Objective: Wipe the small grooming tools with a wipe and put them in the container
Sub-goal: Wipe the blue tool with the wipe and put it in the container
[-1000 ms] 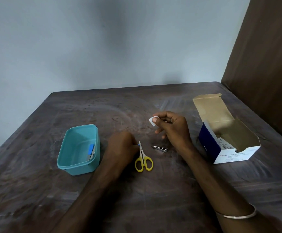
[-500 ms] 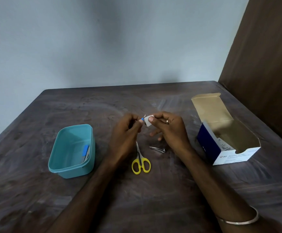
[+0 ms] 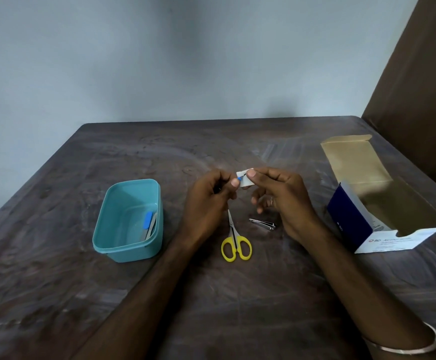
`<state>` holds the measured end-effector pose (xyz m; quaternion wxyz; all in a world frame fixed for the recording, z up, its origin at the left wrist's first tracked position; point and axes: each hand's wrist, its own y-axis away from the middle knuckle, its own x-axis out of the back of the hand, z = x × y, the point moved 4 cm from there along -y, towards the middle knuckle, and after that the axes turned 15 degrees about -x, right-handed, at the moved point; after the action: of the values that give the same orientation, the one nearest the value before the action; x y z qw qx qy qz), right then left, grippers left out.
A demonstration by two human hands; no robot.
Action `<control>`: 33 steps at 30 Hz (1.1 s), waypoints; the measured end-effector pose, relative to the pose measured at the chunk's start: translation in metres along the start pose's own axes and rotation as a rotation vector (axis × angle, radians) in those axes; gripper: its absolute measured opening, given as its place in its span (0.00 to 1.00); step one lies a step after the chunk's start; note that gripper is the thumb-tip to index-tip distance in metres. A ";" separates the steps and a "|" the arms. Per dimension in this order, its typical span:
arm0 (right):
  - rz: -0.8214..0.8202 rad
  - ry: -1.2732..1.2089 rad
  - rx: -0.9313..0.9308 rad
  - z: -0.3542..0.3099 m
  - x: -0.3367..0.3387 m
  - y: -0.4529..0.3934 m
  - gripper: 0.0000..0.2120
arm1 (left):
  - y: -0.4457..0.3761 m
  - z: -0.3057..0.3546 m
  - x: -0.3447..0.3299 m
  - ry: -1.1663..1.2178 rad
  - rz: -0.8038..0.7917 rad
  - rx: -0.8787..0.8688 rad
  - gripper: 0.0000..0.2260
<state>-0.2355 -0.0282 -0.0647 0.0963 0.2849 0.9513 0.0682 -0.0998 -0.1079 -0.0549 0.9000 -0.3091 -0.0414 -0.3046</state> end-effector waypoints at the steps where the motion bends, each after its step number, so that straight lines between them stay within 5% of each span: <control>1: -0.007 -0.011 -0.011 -0.001 -0.001 0.001 0.10 | 0.000 0.001 0.001 0.003 0.002 -0.001 0.06; 5: -0.051 -0.087 -0.091 -0.003 -0.001 0.002 0.16 | -0.001 0.002 0.003 -0.010 0.001 -0.017 0.06; 10: -0.140 -0.107 -0.125 -0.002 -0.001 0.001 0.09 | -0.001 0.002 0.004 -0.018 0.001 -0.018 0.07; 25: 0.056 0.186 0.102 -0.006 -0.001 0.002 0.06 | 0.002 0.000 -0.003 -0.254 -0.039 -0.167 0.02; 33: 0.010 0.333 0.200 -0.005 -0.001 0.001 0.04 | 0.002 -0.001 0.001 -0.341 -0.060 -0.202 0.04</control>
<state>-0.2359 -0.0282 -0.0593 -0.0917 0.2825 0.9547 0.0199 -0.0976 -0.1081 -0.0568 0.8350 -0.4433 -0.1716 -0.2770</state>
